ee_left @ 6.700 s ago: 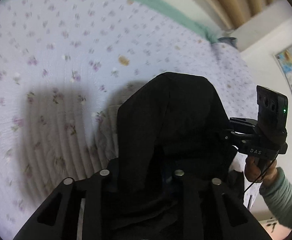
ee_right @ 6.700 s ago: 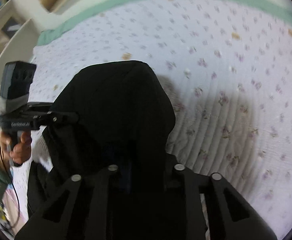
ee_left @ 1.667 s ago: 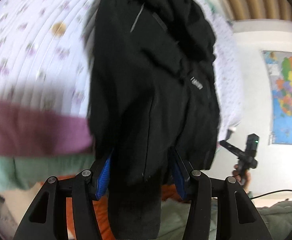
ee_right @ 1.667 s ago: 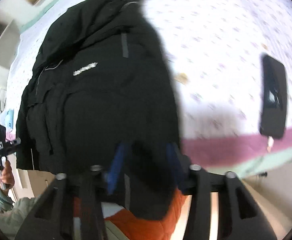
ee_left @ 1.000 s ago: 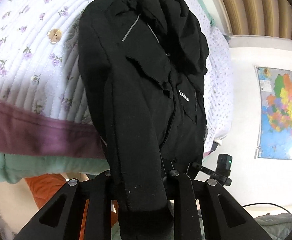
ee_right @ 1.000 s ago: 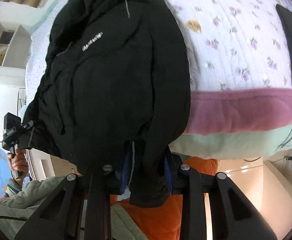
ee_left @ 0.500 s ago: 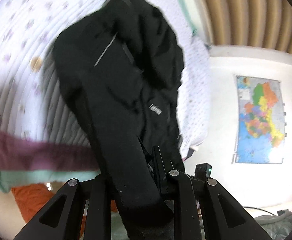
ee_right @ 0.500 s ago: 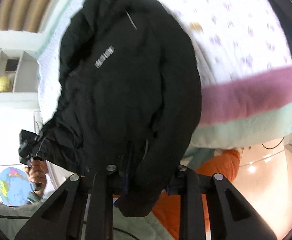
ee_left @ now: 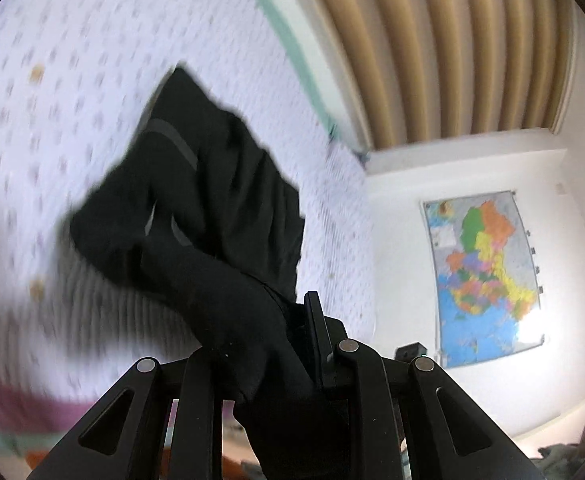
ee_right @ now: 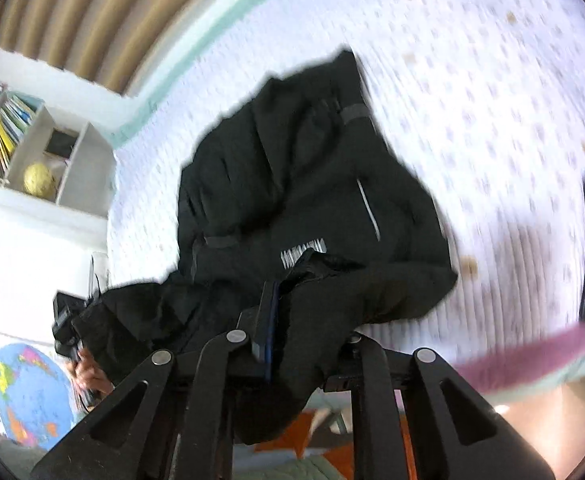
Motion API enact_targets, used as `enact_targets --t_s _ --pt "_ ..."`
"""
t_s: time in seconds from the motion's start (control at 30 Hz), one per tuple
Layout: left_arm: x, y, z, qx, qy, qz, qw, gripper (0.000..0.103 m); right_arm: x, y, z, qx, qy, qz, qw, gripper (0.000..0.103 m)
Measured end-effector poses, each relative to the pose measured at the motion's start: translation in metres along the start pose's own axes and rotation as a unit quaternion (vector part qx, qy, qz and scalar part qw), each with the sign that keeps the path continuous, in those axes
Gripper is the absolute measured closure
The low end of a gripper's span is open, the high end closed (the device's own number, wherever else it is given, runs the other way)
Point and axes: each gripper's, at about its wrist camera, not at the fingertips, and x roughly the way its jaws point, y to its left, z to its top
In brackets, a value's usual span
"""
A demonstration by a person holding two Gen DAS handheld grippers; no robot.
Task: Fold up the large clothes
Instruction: 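Lay the jacket bundle back on the bed with both grippers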
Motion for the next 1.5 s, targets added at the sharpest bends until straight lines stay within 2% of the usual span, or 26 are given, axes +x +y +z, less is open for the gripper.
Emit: enact_targets --t_s 0.07,0.23,0.33,0.43,0.57,0.67,0.73,0.87,1.0,1.1,1.23,1.33,1.4,1.43,1.5 --pt "0.002 0.0 0.022 0.001 -0.012 0.0 0.9999 0.083 -0.003 0.009 0.021 0.008 -0.025 -0.001 1.0 0.084" --pt "0.02 0.003 0.079 0.008 -0.011 0.018 0.9997 0.083 -0.018 0.026 0.074 0.058 -0.109 -0.007 0.992 0.084" --pt "0.036 0.0 0.113 0.005 0.0 0.033 0.9994 0.083 -0.015 0.036 0.099 0.084 -0.131 -0.022 0.988 0.084" --pt "0.057 -0.008 0.143 0.013 0.002 0.057 0.9983 0.083 -0.002 0.048 0.133 0.075 -0.145 -0.048 0.985 0.084" --pt "0.082 -0.006 0.163 -0.005 -0.023 0.086 0.996 0.082 0.03 0.043 0.181 0.06 -0.127 -0.063 0.988 0.084" --pt "0.101 0.007 0.171 -0.047 -0.044 0.101 0.9928 0.082 0.065 0.025 0.216 0.063 -0.087 -0.071 0.992 0.084" --pt "0.117 0.019 0.183 -0.061 -0.044 0.133 0.9882 0.082 0.088 0.013 0.233 0.07 -0.061 -0.068 0.993 0.084" --pt "0.148 0.042 0.204 -0.071 -0.025 0.171 0.9824 0.079 0.139 -0.002 0.257 0.063 -0.02 -0.095 0.993 0.084" --pt "0.189 0.074 0.224 -0.082 0.022 0.213 0.9733 0.078 0.192 -0.027 0.269 0.09 0.011 -0.104 0.991 0.083" --pt "0.217 0.106 0.232 -0.112 0.052 0.215 0.9688 0.078 0.225 -0.05 0.271 0.118 0.029 -0.102 0.987 0.083" --pt "0.229 0.126 0.236 -0.13 0.062 0.194 0.9704 0.078 0.247 -0.06 0.273 0.113 0.046 -0.105 0.987 0.084" --pt "0.222 0.115 0.235 -0.092 0.075 0.193 0.9741 0.078 0.246 -0.056 0.279 0.101 0.069 -0.107 0.987 0.083" --pt "0.209 0.093 0.231 -0.039 0.087 0.197 0.9758 0.072 0.236 -0.049 0.283 0.087 0.081 -0.103 0.988 0.082" --pt "0.199 0.079 0.229 -0.015 0.094 0.185 0.9782 0.07 0.229 -0.044 0.284 0.077 0.083 -0.101 0.988 0.082" --pt "0.18 0.06 0.226 0.012 0.1 0.157 0.9824 0.059 0.205 -0.029 0.287 0.052 0.079 -0.09 0.991 0.078"
